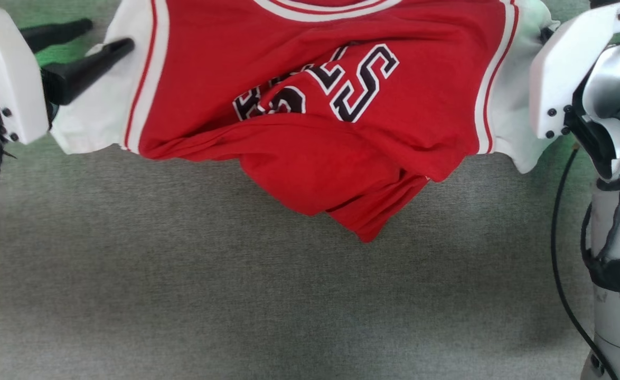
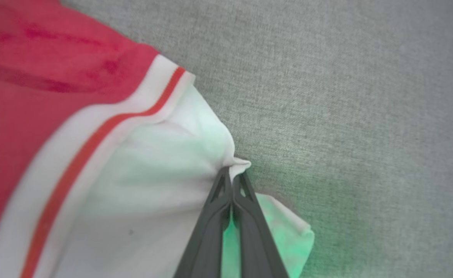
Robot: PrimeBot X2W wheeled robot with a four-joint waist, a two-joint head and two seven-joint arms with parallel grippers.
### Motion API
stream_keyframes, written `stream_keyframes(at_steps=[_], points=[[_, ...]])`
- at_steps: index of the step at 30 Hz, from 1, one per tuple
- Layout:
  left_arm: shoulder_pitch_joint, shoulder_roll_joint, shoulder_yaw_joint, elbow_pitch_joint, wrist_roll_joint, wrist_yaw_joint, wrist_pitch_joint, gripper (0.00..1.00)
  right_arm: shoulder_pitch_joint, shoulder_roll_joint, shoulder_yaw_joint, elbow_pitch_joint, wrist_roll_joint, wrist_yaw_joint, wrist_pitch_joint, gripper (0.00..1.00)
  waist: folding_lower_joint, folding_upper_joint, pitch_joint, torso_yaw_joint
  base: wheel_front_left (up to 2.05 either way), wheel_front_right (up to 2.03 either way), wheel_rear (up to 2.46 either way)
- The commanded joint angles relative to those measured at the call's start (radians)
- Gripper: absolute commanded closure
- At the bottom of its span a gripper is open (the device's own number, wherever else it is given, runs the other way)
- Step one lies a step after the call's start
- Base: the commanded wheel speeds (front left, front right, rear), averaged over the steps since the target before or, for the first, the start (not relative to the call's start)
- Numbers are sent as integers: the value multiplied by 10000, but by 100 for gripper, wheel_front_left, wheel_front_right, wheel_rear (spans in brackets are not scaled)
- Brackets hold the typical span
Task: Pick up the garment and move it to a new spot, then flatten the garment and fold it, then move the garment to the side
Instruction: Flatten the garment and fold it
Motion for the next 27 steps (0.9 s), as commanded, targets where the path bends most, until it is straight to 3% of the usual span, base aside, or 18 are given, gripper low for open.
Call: stream_keyframes(at_steps=[1, 2, 3, 4, 6, 8, 19, 26, 27], points=[[-125, -25, -156, 76, 10, 12, 135, 0, 364, 100, 111, 510, -58, -4, 148, 100, 0, 0, 102, -100, 0, 0, 0], [-208, -84, -399, 140, -271, 12, 329, 0, 355, 150, 152, 508, -97, -4, 134, 100, 0, 0, 148, -144, 0, 0, 0], [-237, -122, -500, 109, -435, 12, 438, 13, 347, 163, 177, 507, -107, -4, 129, 100, 0, 0, 166, -156, 0, 0, 0], [-197, -169, -586, 39, -659, 12, 559, 46, 345, 172, 193, 509, -116, -4, 119, 100, 0, 0, 173, -162, 0, 0, 0], [-136, -246, -635, -121, -1112, 6, 715, 68, 300, 197, 197, 486, -127, -4, 74, 100, 0, 0, 171, -158, 0, 0, 0], [-165, -238, -594, -224, -1332, 7, 724, 100, 182, 207, 154, 449, -149, -4, -46, 100, 0, 0, 133, -140, 0, 0, 0], [-500, -271, -322, 121, -923, 9, -1011, 100, -598, 133, -189, 346, -209, -5, -1447, 100, 0, 0, -350, -14, 0, 0, 0], [-1401, -523, 199, 1145, -531, 10, -3209, 100, -2629, 401, -1097, 992, -645, -5, -3327, 100, 0, 0, -506, 19, 0, 0, 0], [-1620, -611, 329, 1383, -454, 12, -3591, 91, -3076, 459, -1303, 1165, -740, -7, -3627, 100, 0, 0, -532, 32, 0, 0, 0]])
